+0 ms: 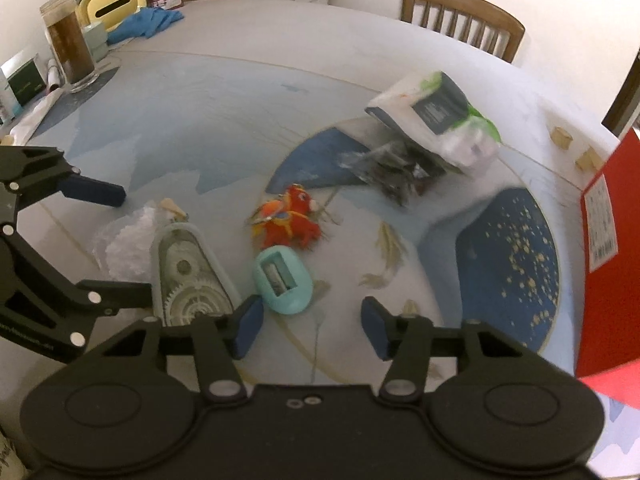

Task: Organize objects
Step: 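Move left tool toward clear bubble-wrap bag while right tool approaches teal sharpener, then grasp the bubble-wrap bag with left tool while right tool grasps teal egg-shaped sharpener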

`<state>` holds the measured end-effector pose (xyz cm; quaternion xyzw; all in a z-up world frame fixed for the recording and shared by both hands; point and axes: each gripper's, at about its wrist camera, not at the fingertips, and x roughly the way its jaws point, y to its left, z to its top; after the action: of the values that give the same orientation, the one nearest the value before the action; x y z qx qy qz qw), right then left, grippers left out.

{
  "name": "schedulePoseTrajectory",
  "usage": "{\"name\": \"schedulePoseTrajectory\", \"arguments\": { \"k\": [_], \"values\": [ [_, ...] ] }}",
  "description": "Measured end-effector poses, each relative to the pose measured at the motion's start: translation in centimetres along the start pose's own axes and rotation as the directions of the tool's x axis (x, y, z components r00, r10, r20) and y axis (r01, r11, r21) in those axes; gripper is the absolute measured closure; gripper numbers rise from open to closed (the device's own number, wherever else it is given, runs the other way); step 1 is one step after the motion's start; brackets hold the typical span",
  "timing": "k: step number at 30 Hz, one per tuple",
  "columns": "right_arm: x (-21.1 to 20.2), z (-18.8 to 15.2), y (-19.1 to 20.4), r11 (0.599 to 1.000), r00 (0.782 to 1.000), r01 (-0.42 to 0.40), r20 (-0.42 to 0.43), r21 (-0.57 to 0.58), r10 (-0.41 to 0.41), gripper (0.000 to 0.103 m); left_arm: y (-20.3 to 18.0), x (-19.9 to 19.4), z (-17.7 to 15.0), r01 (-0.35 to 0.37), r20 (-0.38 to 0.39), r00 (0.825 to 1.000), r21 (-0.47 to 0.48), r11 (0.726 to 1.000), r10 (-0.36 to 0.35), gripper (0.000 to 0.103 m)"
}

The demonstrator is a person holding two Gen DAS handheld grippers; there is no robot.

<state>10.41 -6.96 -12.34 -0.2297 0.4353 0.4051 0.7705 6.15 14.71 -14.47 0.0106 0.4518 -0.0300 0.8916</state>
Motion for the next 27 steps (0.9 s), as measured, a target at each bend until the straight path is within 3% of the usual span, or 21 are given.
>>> {"name": "schedulePoseTrajectory", "arguments": {
  "k": [8, 10, 19, 27],
  "values": [
    [0.4, 0.5, 0.4, 1.000, 1.000, -0.016, 0.024, -0.015, 0.016, 0.070, -0.3, -0.5, 0.2, 0.033, 0.005, 0.999, -0.022, 0.999, -0.033, 0.055],
    [0.2, 0.4, 0.5, 1.000, 0.999, -0.021, 0.034, -0.017, 0.021, 0.079, -0.3, -0.6, 0.2, 0.035, 0.004, 0.999, -0.030, 0.999, -0.035, 0.057],
    [-1.2, -0.1, -0.1, 1.000, 0.997, -0.018, 0.076, 0.020, 0.017, 0.080, 0.2, -1.2, 0.1, 0.044, -0.002, 0.999, -0.081, 0.996, -0.044, 0.068],
    [-3.2, -1.1, -1.4, 0.998, 0.994, -0.027, 0.105, 0.063, 0.020, 0.082, 0.8, -2.5, 0.4, 0.046, 0.006, 0.999, -0.124, 0.991, -0.045, 0.070]
  ]
}}
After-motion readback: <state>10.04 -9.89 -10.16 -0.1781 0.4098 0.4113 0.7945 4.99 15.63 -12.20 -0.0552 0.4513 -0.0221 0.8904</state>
